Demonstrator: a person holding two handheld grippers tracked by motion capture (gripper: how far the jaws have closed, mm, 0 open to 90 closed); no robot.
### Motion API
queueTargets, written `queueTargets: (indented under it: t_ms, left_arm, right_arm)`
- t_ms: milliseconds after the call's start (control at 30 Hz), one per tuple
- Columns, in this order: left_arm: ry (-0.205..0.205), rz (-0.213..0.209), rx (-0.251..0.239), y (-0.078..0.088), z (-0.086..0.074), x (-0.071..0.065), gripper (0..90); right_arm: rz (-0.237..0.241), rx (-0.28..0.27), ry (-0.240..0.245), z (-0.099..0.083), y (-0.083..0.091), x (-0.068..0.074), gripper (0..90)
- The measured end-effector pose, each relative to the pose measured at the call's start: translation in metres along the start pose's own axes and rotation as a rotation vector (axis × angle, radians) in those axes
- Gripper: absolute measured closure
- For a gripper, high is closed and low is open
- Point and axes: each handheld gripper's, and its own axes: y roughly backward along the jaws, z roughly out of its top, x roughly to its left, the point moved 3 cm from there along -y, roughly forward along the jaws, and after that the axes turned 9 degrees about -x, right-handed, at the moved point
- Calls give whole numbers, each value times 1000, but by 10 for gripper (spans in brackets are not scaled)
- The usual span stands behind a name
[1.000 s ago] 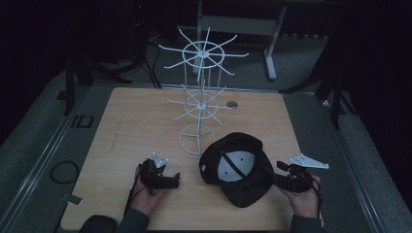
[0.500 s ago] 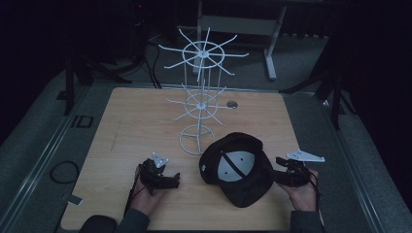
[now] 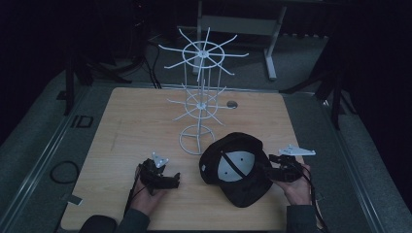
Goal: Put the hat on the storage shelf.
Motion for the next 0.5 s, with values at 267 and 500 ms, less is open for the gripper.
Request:
queueTargets:
  t_ms: [267,500]
  left_arm:
    - [0,0,0,0,0,0,1]
    - [-3,0,3,0,0,0,2]
  right_arm:
    - [30,29,-3,-2,-3,0,466]
    - [24,-8,5,-2,3,2,522]
